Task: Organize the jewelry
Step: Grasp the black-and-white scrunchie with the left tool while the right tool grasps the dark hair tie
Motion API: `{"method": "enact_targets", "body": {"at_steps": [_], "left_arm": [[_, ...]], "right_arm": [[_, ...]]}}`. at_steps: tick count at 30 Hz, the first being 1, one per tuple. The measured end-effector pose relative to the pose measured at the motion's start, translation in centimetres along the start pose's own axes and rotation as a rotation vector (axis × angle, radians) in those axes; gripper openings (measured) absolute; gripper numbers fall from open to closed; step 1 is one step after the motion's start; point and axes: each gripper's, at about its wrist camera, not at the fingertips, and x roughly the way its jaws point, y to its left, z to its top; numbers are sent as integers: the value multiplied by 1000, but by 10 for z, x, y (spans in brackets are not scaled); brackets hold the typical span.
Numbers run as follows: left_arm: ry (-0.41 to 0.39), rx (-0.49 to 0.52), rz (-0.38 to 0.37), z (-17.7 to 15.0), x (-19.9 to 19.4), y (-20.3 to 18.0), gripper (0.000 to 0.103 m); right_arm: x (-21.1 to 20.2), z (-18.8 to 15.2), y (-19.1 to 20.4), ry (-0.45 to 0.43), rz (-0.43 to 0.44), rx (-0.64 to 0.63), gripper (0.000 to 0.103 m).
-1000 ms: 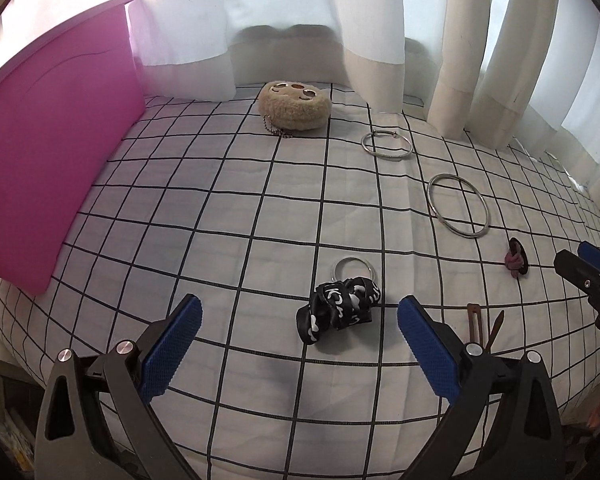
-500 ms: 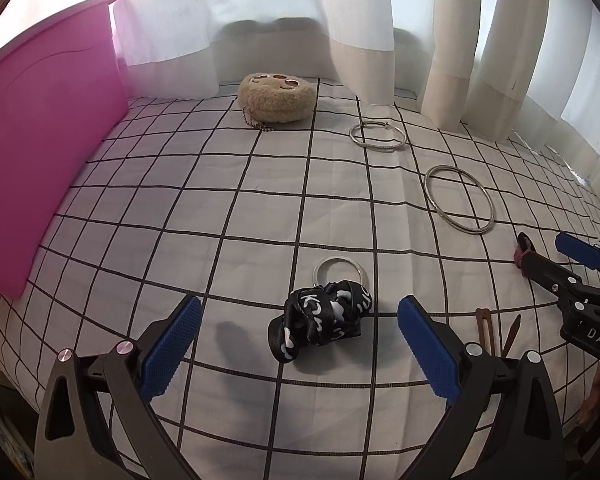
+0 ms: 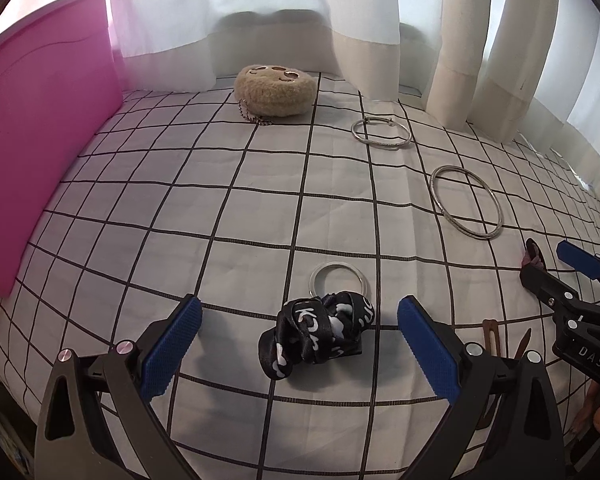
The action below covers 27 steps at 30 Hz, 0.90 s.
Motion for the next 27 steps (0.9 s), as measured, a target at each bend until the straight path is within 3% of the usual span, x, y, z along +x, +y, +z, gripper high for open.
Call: {"method": "enact_targets", "body": {"at_steps": [11, 14, 20, 21, 23, 27], "left_arm": [[-23, 5, 18, -1, 2, -3, 97], [-26, 5, 20, -1, 1, -3, 94], [-39, 13, 8, -3, -6, -4, 68], [-42, 13, 6, -3, -7, -3, 59], [-48, 19, 4, -4, -10, -3, 40], [-49, 16, -1, -6, -12, -2, 37]], "right_arm": [[5, 2, 0, -4, 14, -7, 69], [4, 2, 1, -9, 35, -22, 61], [2, 1, 9, -23, 60, -58, 36], [2, 1, 10, -26, 57, -61, 27], [2, 1, 11, -29, 54, -63, 25], [2, 1, 12, -33, 59, -73, 17]]}}
